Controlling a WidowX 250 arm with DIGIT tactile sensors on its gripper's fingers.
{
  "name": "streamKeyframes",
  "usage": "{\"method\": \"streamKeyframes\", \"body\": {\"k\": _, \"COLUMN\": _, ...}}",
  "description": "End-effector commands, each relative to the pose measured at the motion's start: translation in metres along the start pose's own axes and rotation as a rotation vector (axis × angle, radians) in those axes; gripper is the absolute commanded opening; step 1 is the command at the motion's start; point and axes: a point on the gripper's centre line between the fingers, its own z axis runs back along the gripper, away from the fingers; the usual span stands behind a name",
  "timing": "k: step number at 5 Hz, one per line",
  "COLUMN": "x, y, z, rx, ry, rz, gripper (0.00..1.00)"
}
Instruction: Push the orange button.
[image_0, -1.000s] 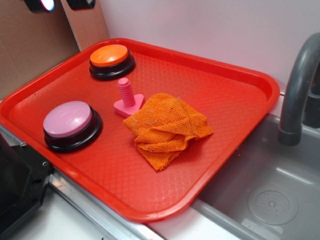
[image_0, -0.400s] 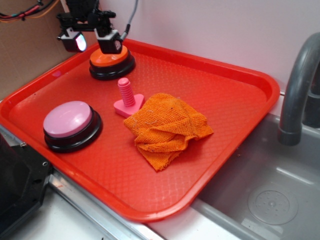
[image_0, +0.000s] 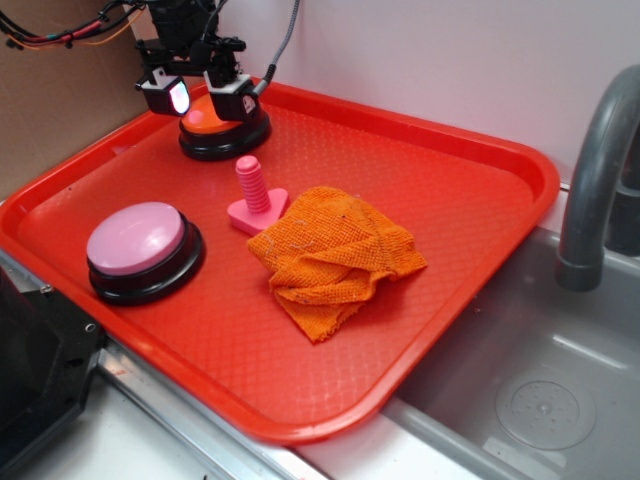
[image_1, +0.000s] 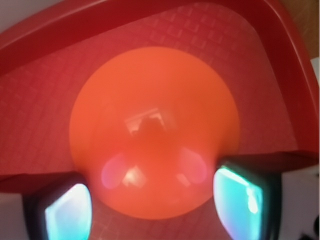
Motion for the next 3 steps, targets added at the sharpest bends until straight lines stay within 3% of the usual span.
{"method": "streamKeyframes", "body": {"k": 1, "x": 0.01, "y": 0.004, "z": -0.004, "rx": 0.022, "ry": -0.02, "rz": -0.02, "gripper": 1.0}}
{"method": "streamKeyframes", "body": {"k": 2, "x": 0.002, "y": 0.0, "z": 0.01, "rx": 0.058, "ry": -0.07, "rz": -0.029, "gripper": 1.0}}
{"method": "streamKeyframes", "body": {"k": 3, "x": -0.01, "y": 0.003, "z": 0.039, "rx": 0.059, "ry": -0.135, "rz": -0.013, "gripper": 1.0}}
